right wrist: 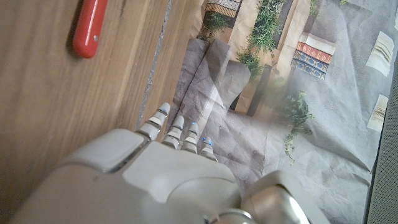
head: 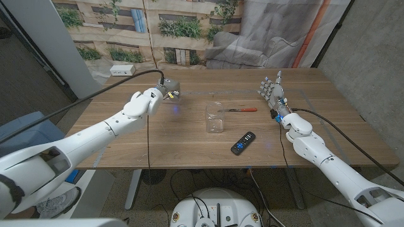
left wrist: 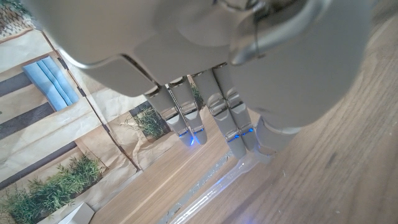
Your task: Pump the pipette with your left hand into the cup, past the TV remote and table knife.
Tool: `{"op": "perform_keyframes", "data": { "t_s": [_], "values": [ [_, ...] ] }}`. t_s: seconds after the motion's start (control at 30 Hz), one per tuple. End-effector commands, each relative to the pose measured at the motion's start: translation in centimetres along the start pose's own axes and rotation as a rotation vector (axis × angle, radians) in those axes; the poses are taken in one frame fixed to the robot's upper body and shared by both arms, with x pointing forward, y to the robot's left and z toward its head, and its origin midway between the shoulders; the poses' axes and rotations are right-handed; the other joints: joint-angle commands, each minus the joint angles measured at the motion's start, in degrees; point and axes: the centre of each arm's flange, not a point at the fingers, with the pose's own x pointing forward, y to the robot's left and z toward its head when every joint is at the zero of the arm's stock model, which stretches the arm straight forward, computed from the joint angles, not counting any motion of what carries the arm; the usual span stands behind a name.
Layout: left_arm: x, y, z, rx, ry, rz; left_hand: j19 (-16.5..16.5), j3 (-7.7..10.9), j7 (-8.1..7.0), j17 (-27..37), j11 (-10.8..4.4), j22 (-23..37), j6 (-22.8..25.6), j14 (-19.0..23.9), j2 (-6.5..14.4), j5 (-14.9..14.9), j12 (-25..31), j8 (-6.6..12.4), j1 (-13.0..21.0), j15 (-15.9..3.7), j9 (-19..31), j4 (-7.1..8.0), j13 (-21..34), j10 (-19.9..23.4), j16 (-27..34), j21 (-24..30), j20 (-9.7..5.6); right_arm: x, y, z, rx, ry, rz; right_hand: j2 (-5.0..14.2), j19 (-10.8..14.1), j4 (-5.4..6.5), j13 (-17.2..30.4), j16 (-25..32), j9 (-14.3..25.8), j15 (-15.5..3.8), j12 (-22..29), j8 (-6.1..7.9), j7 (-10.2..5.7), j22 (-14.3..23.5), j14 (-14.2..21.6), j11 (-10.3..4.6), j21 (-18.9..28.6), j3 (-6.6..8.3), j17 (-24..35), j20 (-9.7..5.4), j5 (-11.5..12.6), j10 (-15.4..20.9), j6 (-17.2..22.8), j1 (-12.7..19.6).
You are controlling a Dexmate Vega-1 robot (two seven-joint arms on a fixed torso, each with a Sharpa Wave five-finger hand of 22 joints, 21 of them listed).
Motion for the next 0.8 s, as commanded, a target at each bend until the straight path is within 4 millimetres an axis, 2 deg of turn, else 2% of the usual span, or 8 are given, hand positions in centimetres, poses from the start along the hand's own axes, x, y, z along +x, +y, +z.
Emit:
{"op": "perform_keyframes", "data": {
  "t_s": [0.03, 0.43, 0.8],
  "values": [
    [-2.1, 1.9, -0.6, -0.031, 0.002, 0.046, 0.0, -0.13, -0.02, 0.1, -0.07, 0.3, -0.5, 0.6, 0.1, -0.1, -0.2, -0.17, 0.6, -7.01, 0.2, 0.01, 0.3, -0.3, -0.2, -0.2, 0.18, 0.0, 0.0, 0.0, 0.000, 0.000, 0.000, 3.33, 0.3, 0.03, 0.3, 0.4, 0.1, -4.91, 0.2, 0.38, -0.52, 0.3, -0.3, -0.21, 0.2, -0.37, 0.3, 0.14, 0.3, 0.1, 0.2, 0.0],
    [-4.0, 3.9, -0.5, -0.066, -0.008, 0.101, 0.2, -0.22, 0.17, 0.2, -0.07, 0.3, 0.0, 0.7, 0.5, 0.0, -0.2, -0.05, 0.7, -7.10, 0.3, 0.11, 0.3, 0.0, -0.2, -0.2, 0.18, 0.0, 0.0, 0.0, 0.000, 0.000, 0.000, 3.34, 0.3, 0.03, 0.3, 0.4, 0.1, -4.80, 0.2, 0.36, -0.51, 0.3, -0.3, -0.18, 0.2, -0.37, 0.3, 0.15, 0.3, 0.0, 0.1, 0.0],
    [-5.7, 4.9, -0.4, -0.125, -0.003, 0.127, 0.4, -0.36, 0.35, 0.2, -0.05, 0.3, -0.1, 0.9, 0.7, 0.0, -0.1, -0.12, 0.8, -7.17, 0.3, 0.16, 0.3, 0.2, -0.2, -0.2, 0.12, 0.0, 0.0, 0.0, 0.000, 0.000, 0.000, 3.33, 0.3, 0.03, 0.3, 0.4, 0.1, -4.84, 0.2, 0.38, -0.47, 0.3, -0.3, -0.21, 0.2, -0.37, 0.3, 0.10, 0.3, 0.1, 0.1, 0.0]
  ]
}}
